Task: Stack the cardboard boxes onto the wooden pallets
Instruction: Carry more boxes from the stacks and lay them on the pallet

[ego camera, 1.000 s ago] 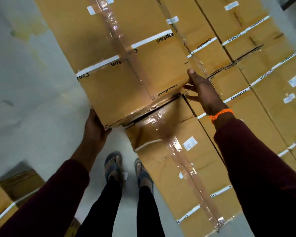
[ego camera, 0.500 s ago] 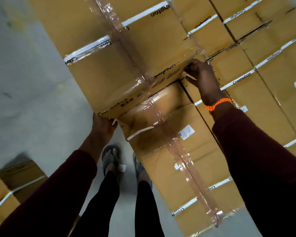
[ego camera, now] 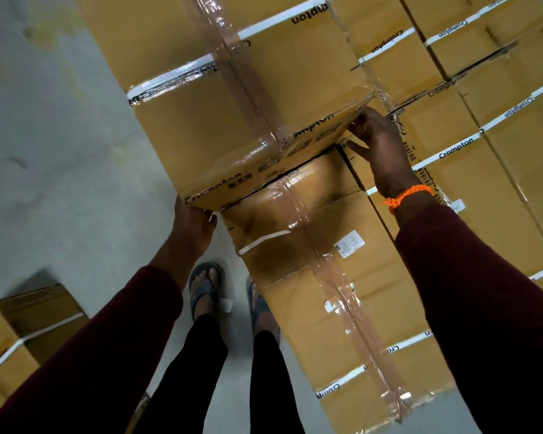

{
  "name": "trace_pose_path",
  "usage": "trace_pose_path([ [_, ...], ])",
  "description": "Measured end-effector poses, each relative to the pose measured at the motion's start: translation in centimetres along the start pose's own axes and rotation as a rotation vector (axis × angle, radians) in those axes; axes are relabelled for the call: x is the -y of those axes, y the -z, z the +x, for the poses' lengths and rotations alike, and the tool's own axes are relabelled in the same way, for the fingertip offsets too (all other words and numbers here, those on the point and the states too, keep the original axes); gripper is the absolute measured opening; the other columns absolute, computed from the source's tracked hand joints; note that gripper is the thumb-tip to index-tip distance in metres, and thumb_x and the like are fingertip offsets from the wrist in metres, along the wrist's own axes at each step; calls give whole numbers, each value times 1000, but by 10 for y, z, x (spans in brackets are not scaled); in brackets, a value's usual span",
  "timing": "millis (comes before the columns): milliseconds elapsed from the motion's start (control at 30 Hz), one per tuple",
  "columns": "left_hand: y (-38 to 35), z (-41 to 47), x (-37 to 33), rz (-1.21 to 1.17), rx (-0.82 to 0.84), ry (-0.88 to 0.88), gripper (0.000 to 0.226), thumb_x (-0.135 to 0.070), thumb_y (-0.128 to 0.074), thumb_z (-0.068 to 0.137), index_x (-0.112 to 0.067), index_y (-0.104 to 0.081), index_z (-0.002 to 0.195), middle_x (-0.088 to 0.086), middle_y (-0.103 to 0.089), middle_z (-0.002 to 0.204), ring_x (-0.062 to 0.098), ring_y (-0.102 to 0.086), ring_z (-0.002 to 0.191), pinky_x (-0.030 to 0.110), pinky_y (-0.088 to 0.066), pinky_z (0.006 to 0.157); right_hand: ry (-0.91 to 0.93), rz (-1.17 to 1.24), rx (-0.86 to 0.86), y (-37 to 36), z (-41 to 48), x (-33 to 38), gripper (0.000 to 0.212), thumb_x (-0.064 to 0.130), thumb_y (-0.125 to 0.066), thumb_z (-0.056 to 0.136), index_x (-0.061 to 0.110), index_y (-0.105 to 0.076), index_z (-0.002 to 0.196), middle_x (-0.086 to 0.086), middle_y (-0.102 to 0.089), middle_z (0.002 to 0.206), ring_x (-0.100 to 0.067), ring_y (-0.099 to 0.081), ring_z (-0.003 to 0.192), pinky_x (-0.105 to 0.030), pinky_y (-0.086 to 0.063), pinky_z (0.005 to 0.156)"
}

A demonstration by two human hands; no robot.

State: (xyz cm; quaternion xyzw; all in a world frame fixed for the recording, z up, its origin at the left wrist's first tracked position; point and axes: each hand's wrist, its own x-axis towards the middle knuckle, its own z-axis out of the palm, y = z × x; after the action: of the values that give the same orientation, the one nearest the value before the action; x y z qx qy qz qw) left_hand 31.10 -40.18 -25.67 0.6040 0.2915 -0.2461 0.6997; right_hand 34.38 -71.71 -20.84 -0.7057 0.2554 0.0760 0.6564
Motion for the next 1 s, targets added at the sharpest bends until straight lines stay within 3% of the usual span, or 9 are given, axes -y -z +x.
trace_pose_path([
  [100,-7,-6,-8,-23,-1,-4,23,-13,-42,107,-27,-59,114,-8,-75,97,7,-72,92,23,-57,76,7,-5,-13,-4,1,2,45,9,-38,97,33,-73,113,5,-70,127,-13,-60,126,-46,-49,108],
  [233,-3,-1,-12,-99,-35,79,18,-29,-43,107,-31,-58,117,0,-68,119,24,-60,119,46,-45,104,29,-83,-29,-6,0,1,41,2,-39,94,21,-69,114,-3,-67,121,-17,-60,120,-44,-53,103],
  [333,13,7,-9,-33,0,129,32,-47,-40,106,-38,-52,134,-1,-59,140,26,-52,133,59,-27,115,0,-101,-50,-15,-7,6,43,-2,-37,94,30,-65,99,23,-66,96,0,-59,97,-27,-53,88],
  [433,26,8,-9,22,-9,146,50,-58,-36,104,-36,-44,148,-1,-49,153,24,-41,143,57,-23,118,-72,3,-155,-30,-17,-5,47,4,-39,97,30,-61,129,23,-63,116,8,-60,101,-22,-52,91],
  [500,35,4,-6,41,-36,180,63,-66,-37,100,-31,-41,152,1,-45,156,24,-37,146,53,-25,119,-128,-11,-250,-44,-30,-22,46,16,-45,98,17,-54,143,9,-63,116,-4,-62,102,-38,-54,99],
  [667,71,-28,8,129,-97,247,69,-62,-41,101,-20,-38,155,3,-49,153,25,-43,140,43,-36,111,-222,-140,-135,-111,-105,-79,22,23,-61,88,28,-72,106,3,-73,104,-19,-67,100,-48,-53,100],
  [767,106,-50,25,165,-113,236,61,-55,-47,102,-19,-44,151,4,-52,149,24,-47,136,37,-39,103,-257,-242,4,-169,-155,-93,28,17,-69,85,21,-72,113,0,-73,110,-24,-66,109,-46,-50,103],
  [867,157,-67,52,196,-146,218,56,-50,-51,102,-19,-49,148,4,-53,149,24,-48,137,38,-41,107,-150,-515,-46,-218,-186,-112,39,10,-73,86,6,-68,124,-18,-63,130,-38,-53,128,-44,-42,109],
  [1000,248,-94,96,143,-249,229,49,-44,-56,101,-18,-55,143,5,-58,144,22,-54,127,36,-44,99,-10,-921,-295,-255,-204,-117,74,27,-71,84,14,-42,152,-29,-10,165,-45,-7,153,-59,-16,120],
])
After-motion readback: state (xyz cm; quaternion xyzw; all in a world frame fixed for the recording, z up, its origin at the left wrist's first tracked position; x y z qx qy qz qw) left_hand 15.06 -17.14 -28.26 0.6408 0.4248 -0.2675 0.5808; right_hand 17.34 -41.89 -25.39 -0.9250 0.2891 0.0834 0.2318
